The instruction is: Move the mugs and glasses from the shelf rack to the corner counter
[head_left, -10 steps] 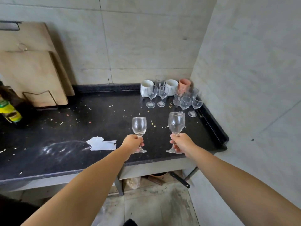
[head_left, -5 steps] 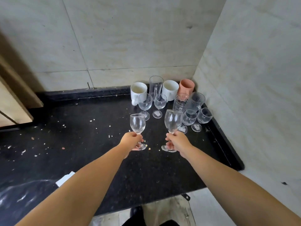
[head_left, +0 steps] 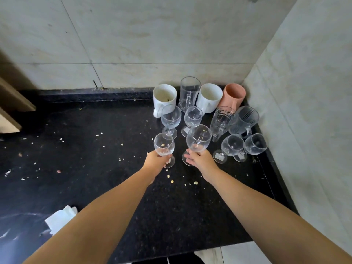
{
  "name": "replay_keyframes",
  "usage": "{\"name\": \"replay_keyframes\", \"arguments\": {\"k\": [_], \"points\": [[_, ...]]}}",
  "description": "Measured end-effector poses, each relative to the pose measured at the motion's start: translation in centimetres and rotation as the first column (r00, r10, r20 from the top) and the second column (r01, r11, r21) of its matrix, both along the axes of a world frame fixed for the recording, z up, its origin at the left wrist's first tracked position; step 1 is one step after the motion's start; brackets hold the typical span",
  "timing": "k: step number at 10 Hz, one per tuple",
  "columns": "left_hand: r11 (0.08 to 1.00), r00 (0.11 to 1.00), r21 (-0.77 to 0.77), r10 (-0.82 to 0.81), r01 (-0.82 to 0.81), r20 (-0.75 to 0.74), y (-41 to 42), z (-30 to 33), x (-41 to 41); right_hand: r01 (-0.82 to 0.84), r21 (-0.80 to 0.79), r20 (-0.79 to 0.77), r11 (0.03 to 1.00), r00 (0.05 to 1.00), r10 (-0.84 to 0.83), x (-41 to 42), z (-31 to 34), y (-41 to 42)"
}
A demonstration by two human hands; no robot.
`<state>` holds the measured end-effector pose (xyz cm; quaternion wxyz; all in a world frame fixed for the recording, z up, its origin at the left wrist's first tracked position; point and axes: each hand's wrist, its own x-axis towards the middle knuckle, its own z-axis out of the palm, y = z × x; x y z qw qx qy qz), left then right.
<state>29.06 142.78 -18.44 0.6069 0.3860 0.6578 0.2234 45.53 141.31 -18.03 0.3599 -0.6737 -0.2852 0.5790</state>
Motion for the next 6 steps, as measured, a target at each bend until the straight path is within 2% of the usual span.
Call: {"name": "replay_keyframes", "arguments": {"k": [2, 5, 6], "points": [[1.000, 1.000, 0.011, 0.023, -0.023, 0.011, 0.0, -0.6, 0.7, 0.021, -0.001, -0.038, 1.000, 0.999, -0.021, 0.3, -0.9, 0.7], [0.999, 0.999, 0.032, -0.029, 0.030, -0.024, -0.1, -1.5, 1.4, 0.056, -0.024, -0.124, 0.998, 0.991, -0.059, 0.9, -1.3, 0.7], [0.999, 0.999, 0.039, -0.031, 0.032, -0.030, -0.1, -1.5, 1.4, 0.041, -0.020, -0.111, 0.999, 0.993, -0.043, 0.9, -1.0, 0.5]]}}
